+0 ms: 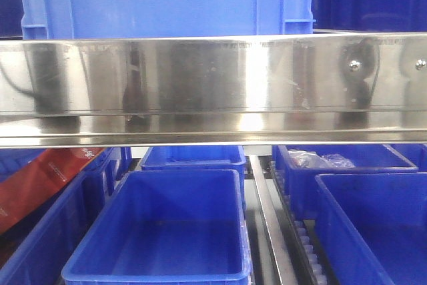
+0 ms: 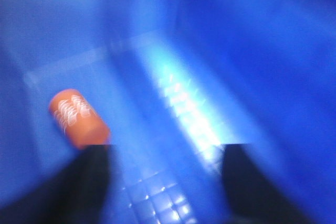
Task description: Place cylindrical capacitor in blue bin on shelf
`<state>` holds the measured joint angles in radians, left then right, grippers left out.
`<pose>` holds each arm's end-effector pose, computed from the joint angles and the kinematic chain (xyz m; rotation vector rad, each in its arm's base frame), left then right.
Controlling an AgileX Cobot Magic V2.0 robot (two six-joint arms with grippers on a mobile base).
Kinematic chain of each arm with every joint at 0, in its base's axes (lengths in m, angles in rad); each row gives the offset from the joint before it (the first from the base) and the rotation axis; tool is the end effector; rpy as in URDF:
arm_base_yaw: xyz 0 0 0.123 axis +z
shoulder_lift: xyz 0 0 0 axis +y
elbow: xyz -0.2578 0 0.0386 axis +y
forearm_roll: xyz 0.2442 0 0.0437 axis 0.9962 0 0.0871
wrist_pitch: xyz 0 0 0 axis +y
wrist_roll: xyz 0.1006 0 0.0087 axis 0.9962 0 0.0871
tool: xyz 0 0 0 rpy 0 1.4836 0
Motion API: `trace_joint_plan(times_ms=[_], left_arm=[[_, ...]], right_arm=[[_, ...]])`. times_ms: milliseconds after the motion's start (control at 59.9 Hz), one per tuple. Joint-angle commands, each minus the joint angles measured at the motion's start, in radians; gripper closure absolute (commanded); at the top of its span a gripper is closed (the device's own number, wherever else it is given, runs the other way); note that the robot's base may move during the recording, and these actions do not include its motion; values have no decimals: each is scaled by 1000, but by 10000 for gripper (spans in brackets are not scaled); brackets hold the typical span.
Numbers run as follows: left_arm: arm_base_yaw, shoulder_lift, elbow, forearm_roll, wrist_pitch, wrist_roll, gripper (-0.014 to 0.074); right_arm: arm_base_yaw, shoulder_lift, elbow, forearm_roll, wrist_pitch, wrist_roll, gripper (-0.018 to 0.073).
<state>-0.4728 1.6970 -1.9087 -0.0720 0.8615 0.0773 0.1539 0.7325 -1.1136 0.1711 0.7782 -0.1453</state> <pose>0.3408 -0.1805 0.4142 0.5660 2.0720 -0.3176 0.1367 0.0334 0.4255 -0.2478 1.8596 0.2024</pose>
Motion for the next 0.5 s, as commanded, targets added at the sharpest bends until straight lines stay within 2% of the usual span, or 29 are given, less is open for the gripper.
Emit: trace_joint_plan(times_ms=[0, 117, 267, 484], left_arm=[[4, -87, -8, -5, 37, -2, 430], [29, -196, 45, 1, 75, -4, 561], [74, -378, 221, -5, 62, -9, 703], [131, -654, 511, -5, 38, -9, 708]], right_arm=[[0, -6, 1, 0, -31, -2, 690], [0, -6, -1, 0, -32, -2, 690], [0, -6, -3, 0, -54, -2, 690], [0, 51, -35, 6, -69, -2, 690]])
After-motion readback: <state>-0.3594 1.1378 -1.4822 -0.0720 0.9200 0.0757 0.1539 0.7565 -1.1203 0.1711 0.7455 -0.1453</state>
